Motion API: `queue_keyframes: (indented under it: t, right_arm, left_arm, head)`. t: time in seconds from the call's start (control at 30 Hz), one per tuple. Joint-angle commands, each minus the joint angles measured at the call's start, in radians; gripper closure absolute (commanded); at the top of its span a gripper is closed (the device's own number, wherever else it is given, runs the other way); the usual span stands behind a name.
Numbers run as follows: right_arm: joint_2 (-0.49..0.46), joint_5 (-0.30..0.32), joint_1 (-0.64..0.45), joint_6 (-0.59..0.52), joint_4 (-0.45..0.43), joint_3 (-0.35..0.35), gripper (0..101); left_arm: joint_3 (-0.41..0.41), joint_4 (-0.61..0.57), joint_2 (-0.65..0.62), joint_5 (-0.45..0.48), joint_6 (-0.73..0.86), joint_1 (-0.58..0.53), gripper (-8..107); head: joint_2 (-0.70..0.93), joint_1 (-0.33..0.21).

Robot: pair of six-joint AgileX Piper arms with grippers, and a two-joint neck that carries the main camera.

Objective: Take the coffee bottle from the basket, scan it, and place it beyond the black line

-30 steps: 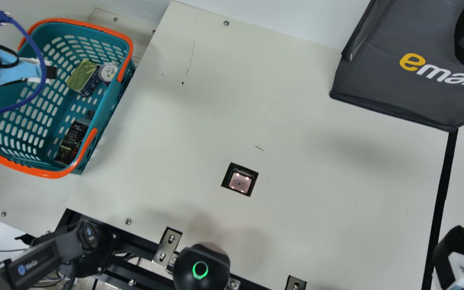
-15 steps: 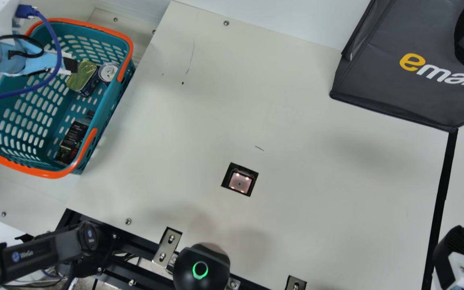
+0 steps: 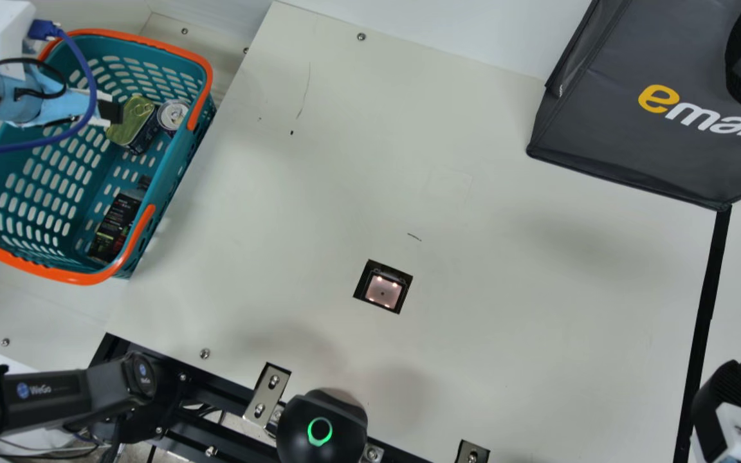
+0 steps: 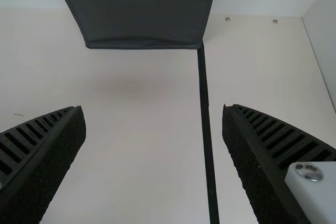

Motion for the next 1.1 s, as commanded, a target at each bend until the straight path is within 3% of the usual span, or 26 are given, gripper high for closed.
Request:
queue_keyframes:
  t: [0.0,1.07]
  right_arm:
    - [0.000,0.000,0.000,0.000,0.000,0.000,10]
    - [0.000,-0.001,0.000,0.000,0.000,0.000,10]
  left_arm:
    - [0.013,-0.005,0.003,-0.006,0.029,0.006,9]
    - [0.221,-0.097,0.132,-0.247,0.341,0.055,9]
  head:
    - [0.002,-0.027]
    - [0.002,-0.027]
